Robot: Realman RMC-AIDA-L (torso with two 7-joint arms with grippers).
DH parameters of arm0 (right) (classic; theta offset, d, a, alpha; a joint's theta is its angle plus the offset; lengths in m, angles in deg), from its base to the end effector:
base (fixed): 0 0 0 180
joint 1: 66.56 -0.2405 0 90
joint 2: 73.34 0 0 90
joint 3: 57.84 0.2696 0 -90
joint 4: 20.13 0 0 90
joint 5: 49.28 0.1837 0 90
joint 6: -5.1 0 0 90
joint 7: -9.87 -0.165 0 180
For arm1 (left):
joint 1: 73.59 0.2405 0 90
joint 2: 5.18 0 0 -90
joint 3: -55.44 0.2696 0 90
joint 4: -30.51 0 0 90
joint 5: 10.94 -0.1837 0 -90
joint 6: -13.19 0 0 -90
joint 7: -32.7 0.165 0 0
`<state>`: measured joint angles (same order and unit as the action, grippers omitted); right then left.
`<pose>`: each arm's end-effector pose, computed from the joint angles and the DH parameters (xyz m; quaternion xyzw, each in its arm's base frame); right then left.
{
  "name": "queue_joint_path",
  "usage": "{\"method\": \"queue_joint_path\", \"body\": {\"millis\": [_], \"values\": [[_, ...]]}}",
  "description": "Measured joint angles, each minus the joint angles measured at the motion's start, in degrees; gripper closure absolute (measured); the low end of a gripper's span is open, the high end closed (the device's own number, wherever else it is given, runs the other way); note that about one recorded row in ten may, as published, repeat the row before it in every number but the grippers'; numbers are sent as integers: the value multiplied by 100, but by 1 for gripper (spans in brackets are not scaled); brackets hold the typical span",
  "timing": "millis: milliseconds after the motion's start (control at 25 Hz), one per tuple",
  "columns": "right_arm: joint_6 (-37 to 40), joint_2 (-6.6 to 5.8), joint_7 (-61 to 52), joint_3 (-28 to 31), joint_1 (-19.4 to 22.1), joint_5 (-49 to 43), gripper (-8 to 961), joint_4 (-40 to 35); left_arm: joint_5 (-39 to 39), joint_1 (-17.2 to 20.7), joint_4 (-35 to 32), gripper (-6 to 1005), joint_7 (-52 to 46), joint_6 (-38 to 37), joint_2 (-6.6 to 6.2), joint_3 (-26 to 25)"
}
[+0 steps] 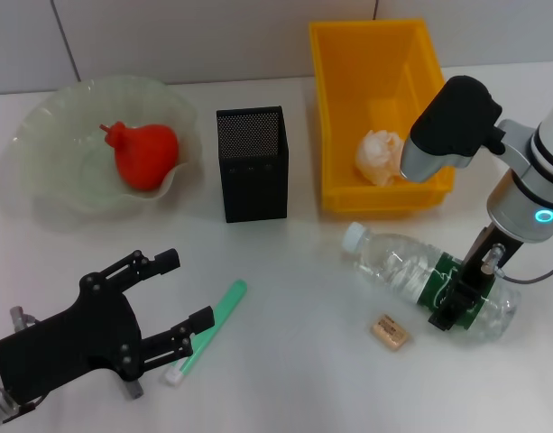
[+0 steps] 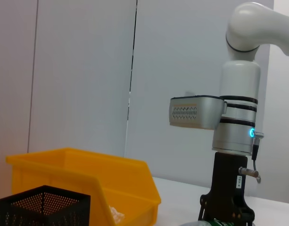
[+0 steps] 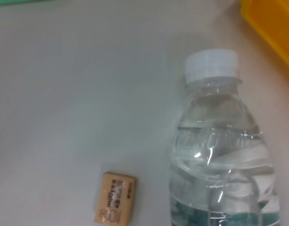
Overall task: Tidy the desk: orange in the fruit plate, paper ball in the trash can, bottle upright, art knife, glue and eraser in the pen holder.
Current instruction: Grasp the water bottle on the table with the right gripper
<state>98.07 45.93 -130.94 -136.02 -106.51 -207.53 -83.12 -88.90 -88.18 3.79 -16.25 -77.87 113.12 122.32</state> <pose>0.2465 0.3333 -0.0335 -0.8902 0.3218 -0.3008 0.1162 -0.2642 0.2406 -0.0484 -0.9082 -0.1192 -0.3604 0.1765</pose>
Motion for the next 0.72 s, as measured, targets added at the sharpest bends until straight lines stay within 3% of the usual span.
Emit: {"method": "queue_joint_path", "body": {"millis": [480,720], "values": [[23,0,103,37,100,30,185,-128,0,0,0,183,-2,-60,0,-4],[145,-8,230,82,525,392,188,-985,15,0,0,184,-6,-205,-5,-52]]}}
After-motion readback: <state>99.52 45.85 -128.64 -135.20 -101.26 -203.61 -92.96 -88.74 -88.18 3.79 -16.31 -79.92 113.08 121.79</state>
